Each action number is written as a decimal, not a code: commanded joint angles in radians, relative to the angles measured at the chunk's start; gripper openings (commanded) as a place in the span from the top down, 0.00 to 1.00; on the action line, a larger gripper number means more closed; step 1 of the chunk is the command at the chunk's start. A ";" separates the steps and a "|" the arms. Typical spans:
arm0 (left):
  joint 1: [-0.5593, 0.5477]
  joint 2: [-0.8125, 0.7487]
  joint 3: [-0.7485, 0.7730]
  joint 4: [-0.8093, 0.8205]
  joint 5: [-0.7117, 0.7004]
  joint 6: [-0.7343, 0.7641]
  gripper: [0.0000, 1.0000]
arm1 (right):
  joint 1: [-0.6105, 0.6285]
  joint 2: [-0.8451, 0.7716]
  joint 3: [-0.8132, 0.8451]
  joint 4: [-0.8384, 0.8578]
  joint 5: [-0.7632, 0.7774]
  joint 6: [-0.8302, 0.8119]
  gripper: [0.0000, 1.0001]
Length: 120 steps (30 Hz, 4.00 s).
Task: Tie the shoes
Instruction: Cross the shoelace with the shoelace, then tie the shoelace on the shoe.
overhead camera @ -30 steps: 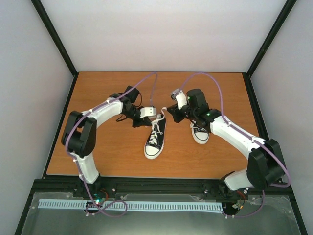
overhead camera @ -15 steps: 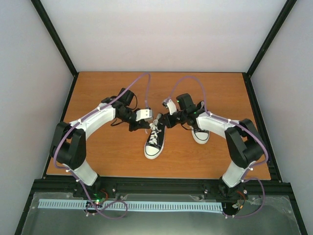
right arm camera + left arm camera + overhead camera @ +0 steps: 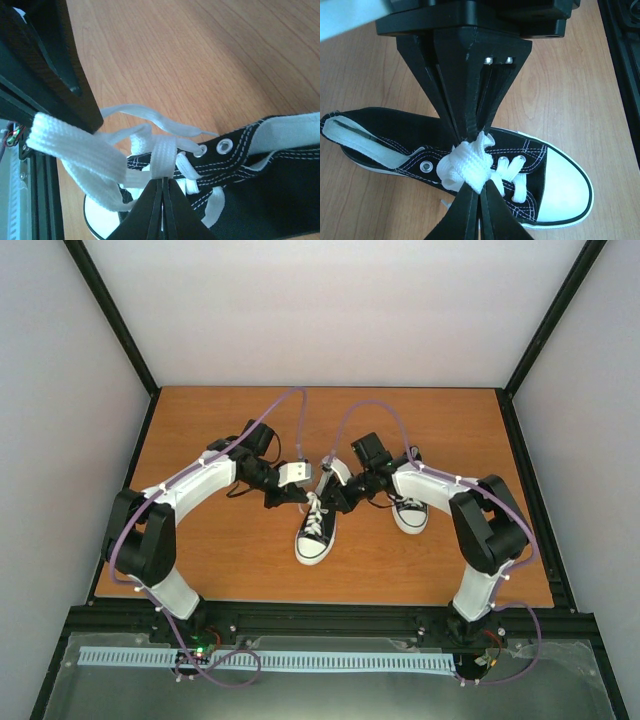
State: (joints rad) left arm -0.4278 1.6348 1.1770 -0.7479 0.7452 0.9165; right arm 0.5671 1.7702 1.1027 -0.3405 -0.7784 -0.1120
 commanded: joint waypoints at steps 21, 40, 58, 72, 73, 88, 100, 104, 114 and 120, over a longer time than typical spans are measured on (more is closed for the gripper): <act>-0.005 -0.001 0.026 0.025 0.048 0.007 0.99 | 0.074 -0.310 -0.226 0.269 0.329 0.095 0.61; -0.005 0.004 0.030 0.028 0.051 -0.005 0.99 | 0.189 -0.215 -0.413 0.761 0.492 0.317 0.68; -0.005 0.014 0.041 0.027 0.037 -0.011 0.99 | 0.191 -0.167 -0.362 0.699 0.361 0.283 0.92; -0.005 0.030 0.003 0.119 -0.067 -0.066 0.99 | 0.187 -0.372 -0.308 0.179 -0.050 0.184 0.97; -0.005 0.030 0.001 0.119 -0.065 -0.069 0.99 | 0.180 -0.377 -0.307 0.168 -0.045 0.192 0.97; -0.005 0.129 0.085 -0.113 -0.094 0.081 0.47 | 0.064 -0.311 -0.143 -0.163 0.144 0.189 0.97; -0.009 0.223 0.039 0.139 -0.224 0.103 0.24 | 0.016 -0.294 -0.136 -0.124 0.122 0.155 0.97; -0.031 0.249 0.026 0.137 -0.269 0.151 0.25 | -0.006 -0.299 -0.143 -0.108 0.109 0.160 0.97; -0.045 0.208 -0.028 0.146 -0.267 0.119 0.48 | -0.031 -0.290 -0.168 -0.059 0.089 0.178 0.97; -0.046 0.169 -0.053 0.168 -0.257 0.056 0.92 | -0.050 -0.298 -0.177 -0.048 0.080 0.183 0.97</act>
State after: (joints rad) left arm -0.4671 1.8534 1.1221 -0.6113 0.4686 1.0027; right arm 0.5354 1.4750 0.9367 -0.4122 -0.6758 0.0654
